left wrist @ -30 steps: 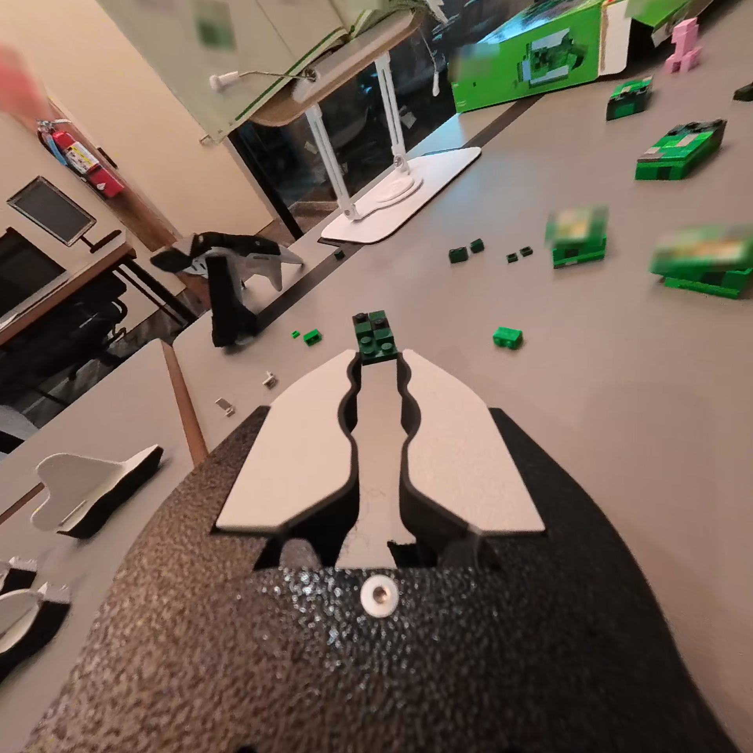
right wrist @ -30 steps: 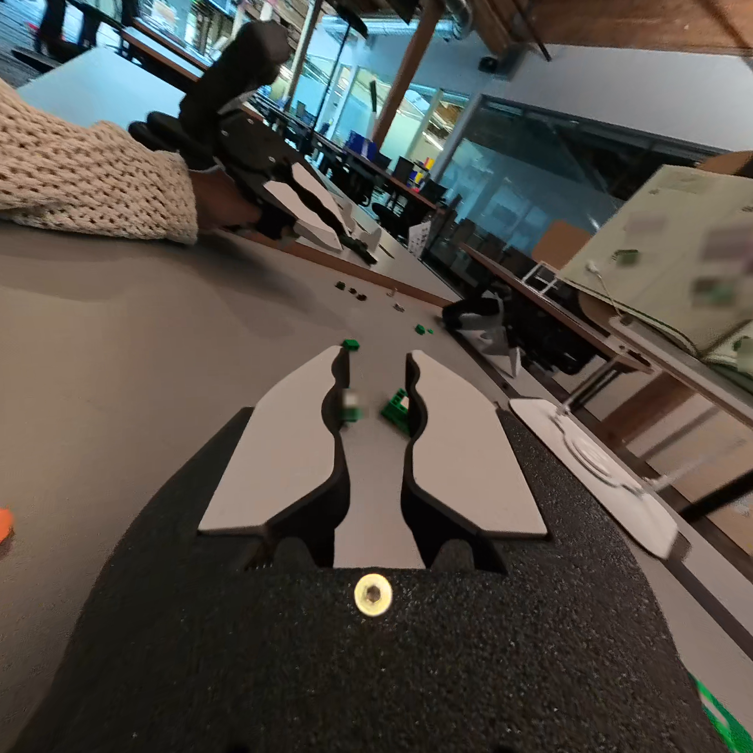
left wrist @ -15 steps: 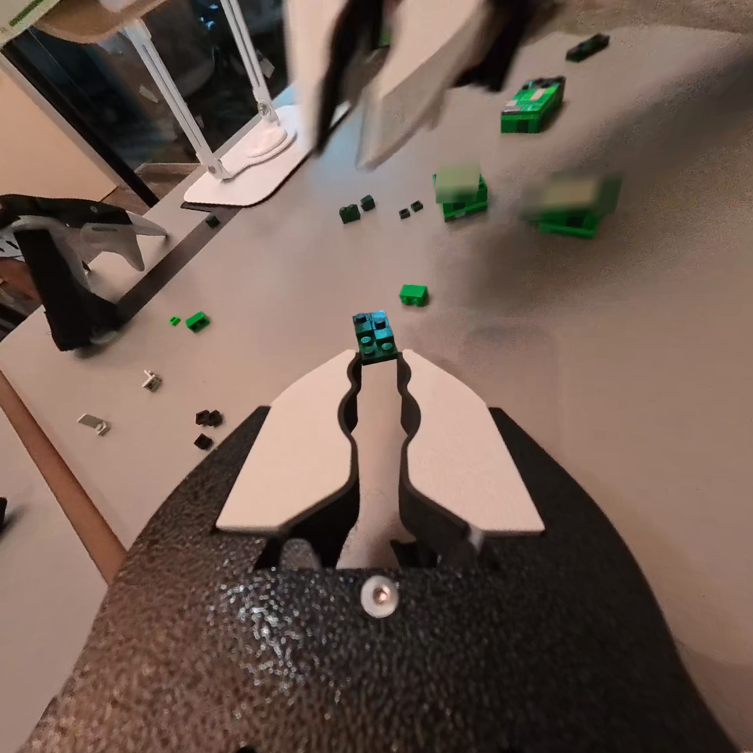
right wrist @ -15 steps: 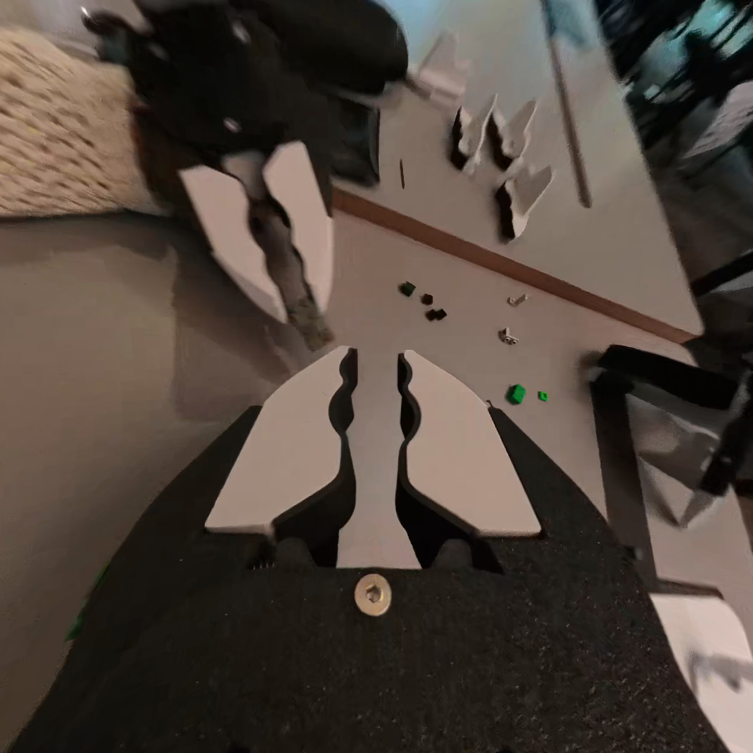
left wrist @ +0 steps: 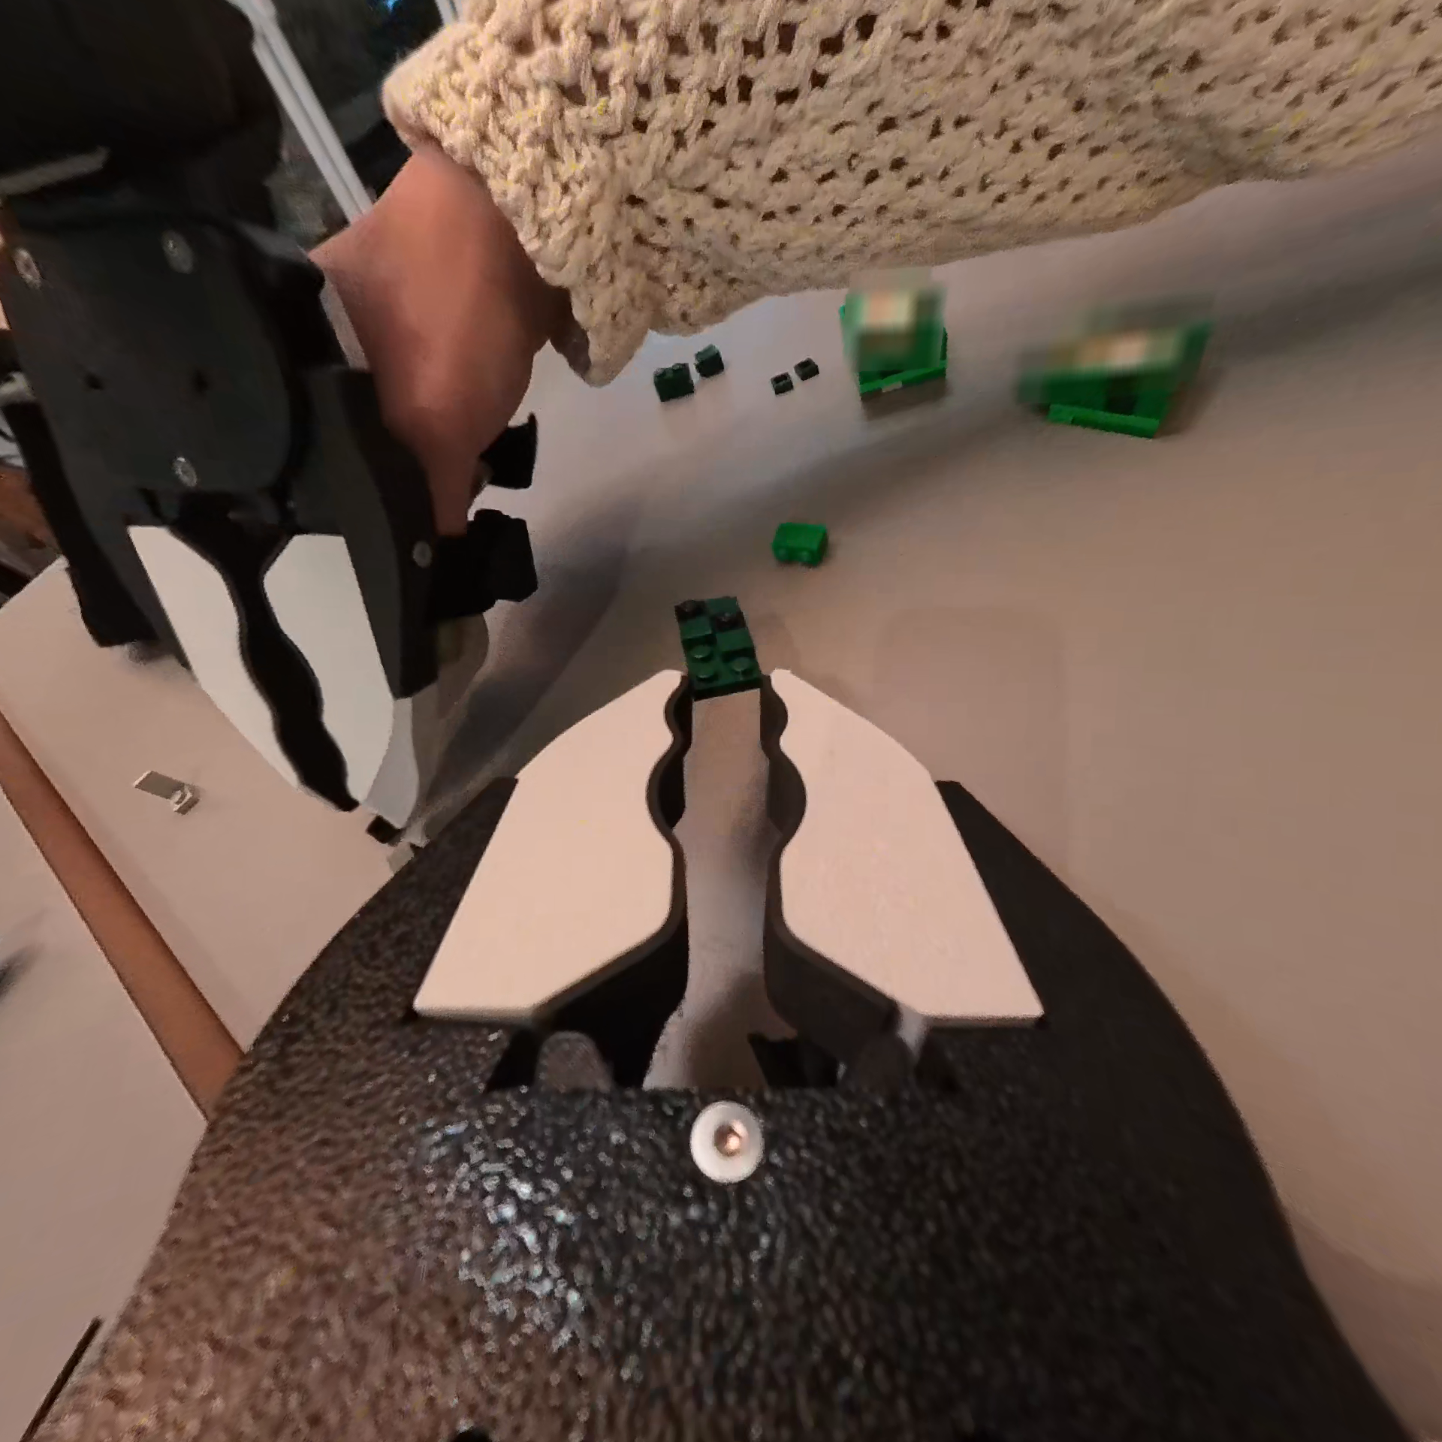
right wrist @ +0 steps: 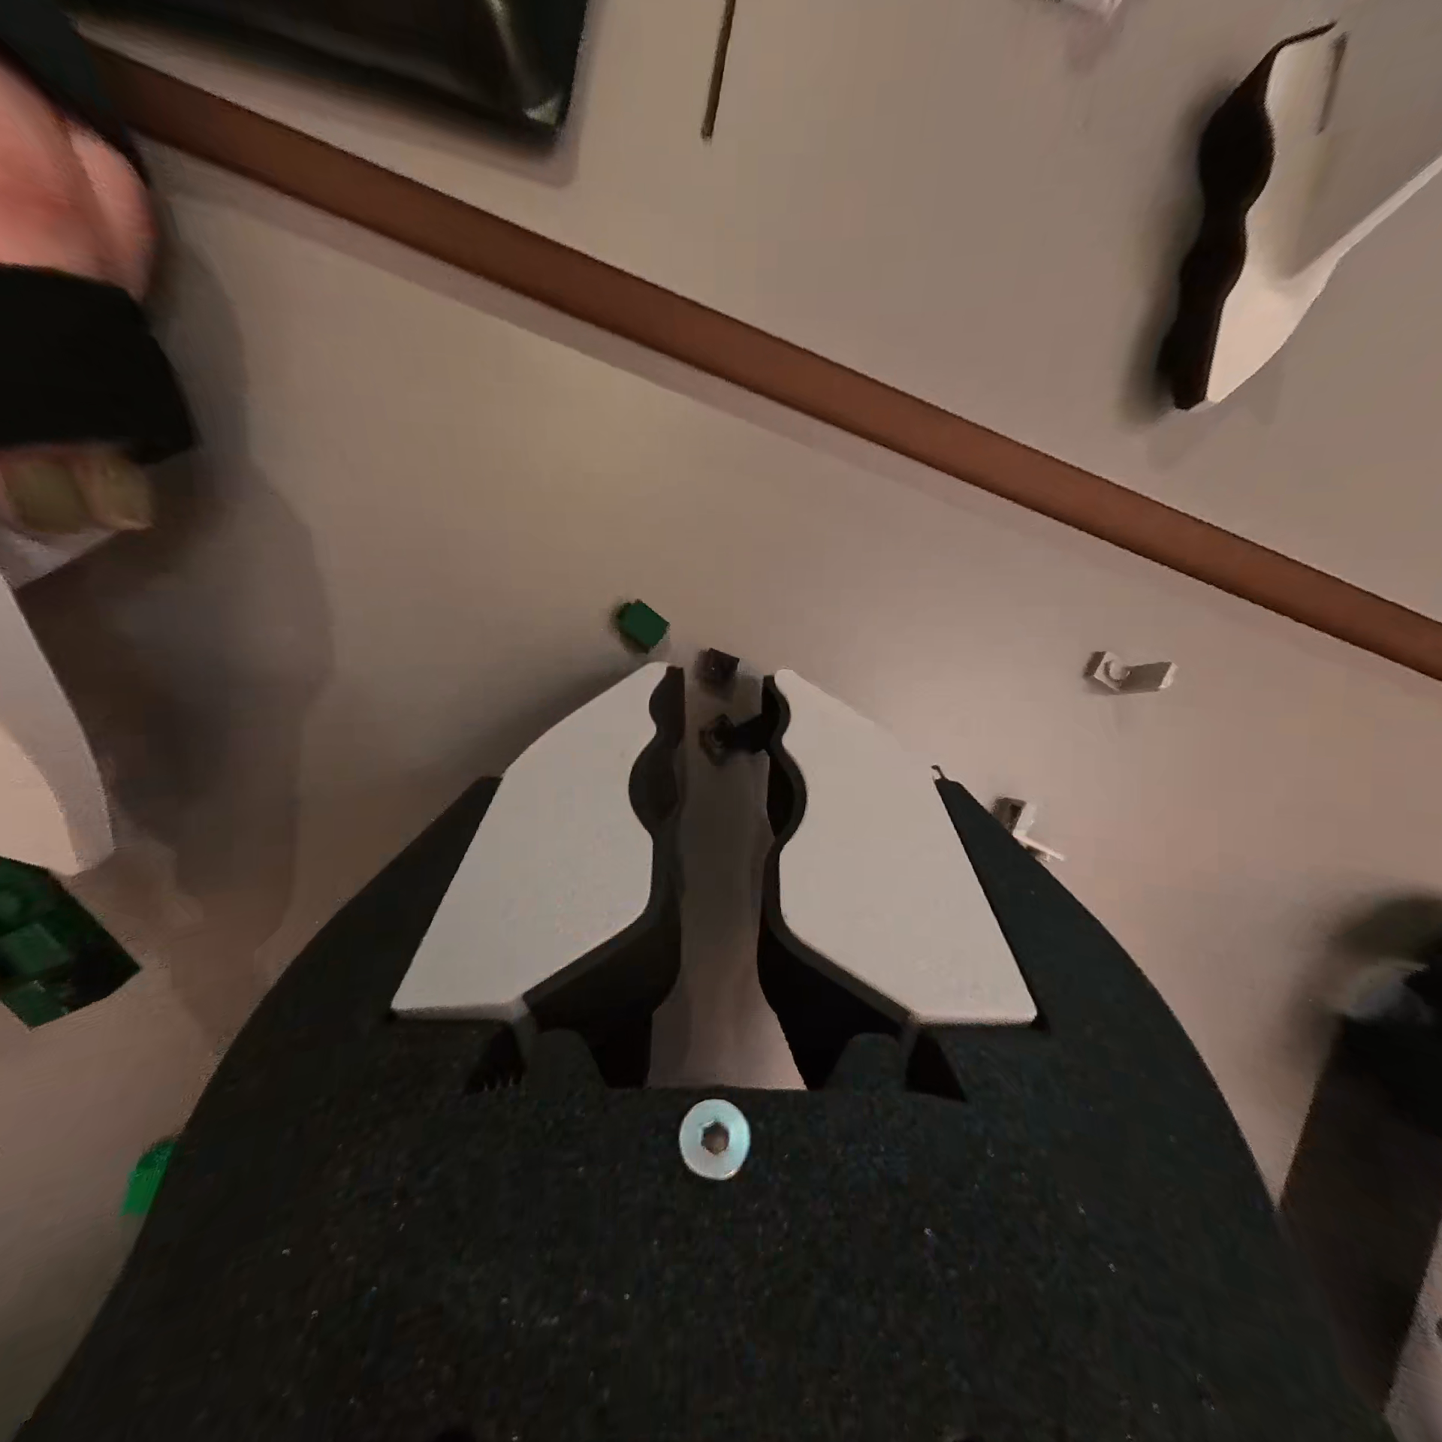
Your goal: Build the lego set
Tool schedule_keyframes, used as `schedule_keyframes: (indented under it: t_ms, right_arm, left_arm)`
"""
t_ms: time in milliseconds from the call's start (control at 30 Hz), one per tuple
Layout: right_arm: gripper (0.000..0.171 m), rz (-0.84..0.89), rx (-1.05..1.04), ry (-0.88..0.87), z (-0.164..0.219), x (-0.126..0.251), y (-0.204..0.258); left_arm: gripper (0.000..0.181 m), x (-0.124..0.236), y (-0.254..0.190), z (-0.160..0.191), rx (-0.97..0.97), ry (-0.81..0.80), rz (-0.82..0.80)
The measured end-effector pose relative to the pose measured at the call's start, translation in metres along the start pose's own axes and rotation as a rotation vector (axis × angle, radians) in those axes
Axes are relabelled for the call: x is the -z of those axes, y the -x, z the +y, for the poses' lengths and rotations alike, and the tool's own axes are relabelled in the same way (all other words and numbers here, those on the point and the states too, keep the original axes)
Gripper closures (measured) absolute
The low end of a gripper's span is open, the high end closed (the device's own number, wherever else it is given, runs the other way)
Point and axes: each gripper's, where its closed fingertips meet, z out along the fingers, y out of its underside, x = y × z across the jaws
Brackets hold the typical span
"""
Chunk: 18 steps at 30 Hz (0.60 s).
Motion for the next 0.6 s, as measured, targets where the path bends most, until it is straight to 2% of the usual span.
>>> schedule_keyframes:
  t_ms: [233, 300, 400, 500, 600]
  right_arm:
    - [0.153, -0.055, -0.001, 0.010, 0.001, -0.006, -0.004]
    - [0.161, -0.061, 0.011, 0.009, -0.001, -0.008, -0.004]
    - [0.162, -0.024, 0.071, 0.024, 0.000, -0.005, -0.005]
    - [0.162, 0.039, 0.126, -0.033, -0.004, 0.014, 0.003]
    - [0.162, 0.143, 0.214, -0.112, -0.005, 0.048, 0.023]
  left_arm:
    - [0.166, 0.003, 0.003, -0.002, 0.027, -0.030, -0.006]
    - [0.165, 0.003, 0.003, -0.002, 0.028, -0.027, -0.005]
    - [0.165, 0.003, 0.004, -0.003, 0.030, -0.033, -0.007]
    - [0.166, 0.007, 0.008, -0.007, 0.050, -0.064, -0.024]
    - [0.166, 0.014, 0.021, -0.016, 0.090, -0.123, -0.099]
